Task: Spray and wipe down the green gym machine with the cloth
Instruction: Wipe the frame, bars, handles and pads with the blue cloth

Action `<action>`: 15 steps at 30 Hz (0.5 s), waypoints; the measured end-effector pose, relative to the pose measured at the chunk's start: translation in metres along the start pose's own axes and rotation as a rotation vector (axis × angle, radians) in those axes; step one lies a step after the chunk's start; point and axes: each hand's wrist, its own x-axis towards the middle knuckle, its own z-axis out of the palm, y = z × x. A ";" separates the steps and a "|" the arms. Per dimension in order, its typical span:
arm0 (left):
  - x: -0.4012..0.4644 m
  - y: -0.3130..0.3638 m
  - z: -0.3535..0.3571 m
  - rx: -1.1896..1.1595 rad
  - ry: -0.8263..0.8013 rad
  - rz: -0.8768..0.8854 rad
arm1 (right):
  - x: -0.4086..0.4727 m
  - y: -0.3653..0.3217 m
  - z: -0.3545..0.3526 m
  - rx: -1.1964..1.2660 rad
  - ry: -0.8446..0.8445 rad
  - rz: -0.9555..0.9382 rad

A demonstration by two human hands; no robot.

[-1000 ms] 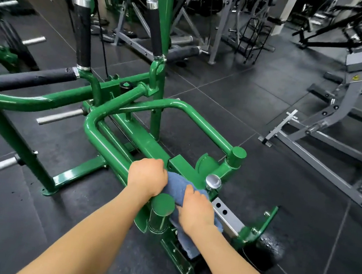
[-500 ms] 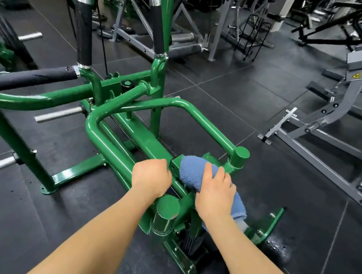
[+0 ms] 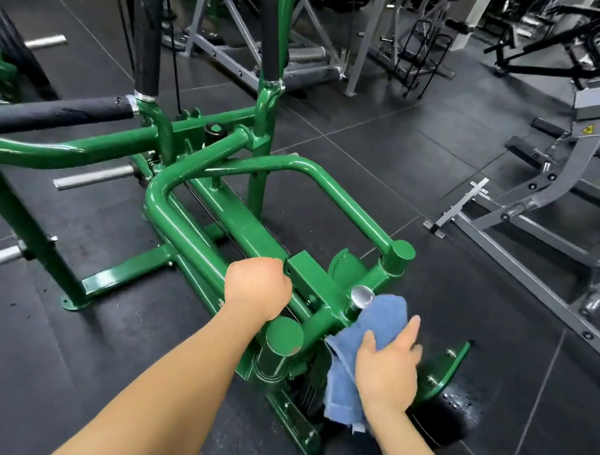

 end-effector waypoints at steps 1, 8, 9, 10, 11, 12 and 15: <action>-0.001 0.000 0.000 0.000 0.005 0.000 | 0.011 -0.008 -0.002 -0.056 -0.036 0.025; 0.003 0.001 -0.003 0.002 -0.001 -0.002 | 0.052 -0.027 0.007 -0.494 -0.237 -0.064; 0.002 0.001 -0.002 0.000 -0.005 -0.002 | 0.052 -0.026 0.007 -0.533 -0.254 -0.076; 0.001 0.001 -0.002 -0.008 -0.005 -0.002 | 0.052 -0.026 0.006 -0.565 -0.266 -0.099; 0.000 -0.001 -0.001 -0.014 -0.003 -0.003 | 0.050 -0.024 0.004 -0.606 -0.280 -0.134; -0.001 -0.001 0.000 -0.013 0.002 0.001 | 0.046 -0.020 0.002 -0.657 -0.299 -0.169; -0.003 0.000 -0.002 -0.012 0.022 0.008 | 0.033 -0.010 -0.007 -0.875 -0.356 -0.281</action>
